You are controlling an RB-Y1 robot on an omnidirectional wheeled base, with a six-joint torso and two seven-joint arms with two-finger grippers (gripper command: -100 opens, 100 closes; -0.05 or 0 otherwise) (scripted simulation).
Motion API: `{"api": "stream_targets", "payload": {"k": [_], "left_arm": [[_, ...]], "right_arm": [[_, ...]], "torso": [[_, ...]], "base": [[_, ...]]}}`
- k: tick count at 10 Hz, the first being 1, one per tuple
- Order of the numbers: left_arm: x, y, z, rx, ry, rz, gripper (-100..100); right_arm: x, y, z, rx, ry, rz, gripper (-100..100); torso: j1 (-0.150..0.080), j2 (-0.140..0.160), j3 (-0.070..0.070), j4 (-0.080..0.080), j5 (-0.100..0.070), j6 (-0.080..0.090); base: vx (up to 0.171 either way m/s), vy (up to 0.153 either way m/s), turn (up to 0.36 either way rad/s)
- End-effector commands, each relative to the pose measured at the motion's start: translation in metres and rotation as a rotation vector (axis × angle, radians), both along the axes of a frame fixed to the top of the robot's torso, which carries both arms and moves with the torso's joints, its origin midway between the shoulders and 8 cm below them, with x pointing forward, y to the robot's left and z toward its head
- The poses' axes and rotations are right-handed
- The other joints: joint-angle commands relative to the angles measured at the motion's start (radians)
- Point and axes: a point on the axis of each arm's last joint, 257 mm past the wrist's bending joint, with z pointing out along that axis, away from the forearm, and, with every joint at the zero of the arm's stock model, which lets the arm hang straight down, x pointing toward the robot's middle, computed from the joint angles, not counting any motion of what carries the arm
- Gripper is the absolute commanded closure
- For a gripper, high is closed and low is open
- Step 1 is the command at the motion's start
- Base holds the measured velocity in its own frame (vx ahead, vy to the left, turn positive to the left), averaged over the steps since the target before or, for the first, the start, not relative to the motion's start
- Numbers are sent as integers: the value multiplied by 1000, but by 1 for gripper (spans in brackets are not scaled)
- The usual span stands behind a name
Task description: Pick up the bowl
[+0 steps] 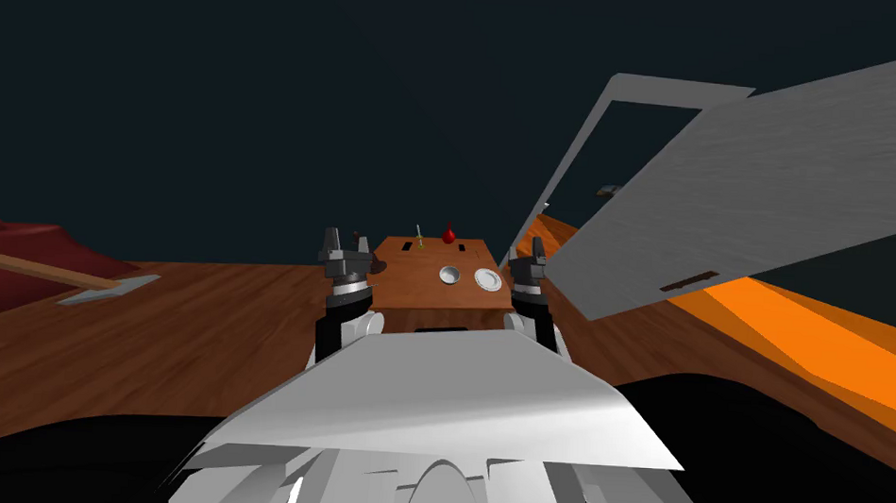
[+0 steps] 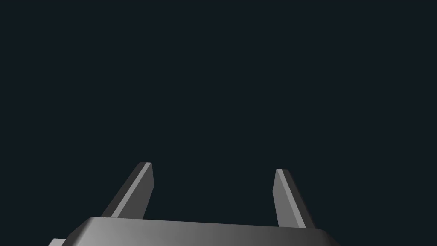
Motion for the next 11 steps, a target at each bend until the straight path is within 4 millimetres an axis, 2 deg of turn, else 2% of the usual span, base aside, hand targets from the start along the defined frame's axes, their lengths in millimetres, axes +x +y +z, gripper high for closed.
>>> {"api": "stream_targets", "payload": {"k": [1, 4, 7, 8, 10, 11], "left_arm": [[0, 0, 0, 0, 0, 0, 0], [0, 0, 0, 0, 0, 0, 0], [0, 0, 0, 0, 0, 0, 0], [0, 0, 0, 0, 0, 0, 0], [0, 0, 0, 0, 0, 0, 0], [0, 0, 0, 0, 0, 0, 0]], "right_arm": [[4, 4, -6, -55, 13, -2, -100], [14, 11, -26, -178, 48, -12, -100], [28, 18, -54, -357, 90, -26, -100], [30, 16, -59, -356, 103, -27, -100], [39, 20, -81, -497, 128, -35, -100], [41, 17, -90, -496, 148, -36, -100]], "torso": [[0, 0, 0, 0, 0, 0], [4, 8, 4, 2, 1, 0], [7, 13, 7, 3, 2, 0], [6, 13, 8, 3, 1, 0], [3, 7, 4, 2, 1, 0], [4, 8, 5, 2, 1, 0]], "base": [[-64, 27, 62], [-124, 64, 64], [-185, 101, 100], [-110, 57, 31], [-108, 70, 123], [-103, 80, 51]]}}
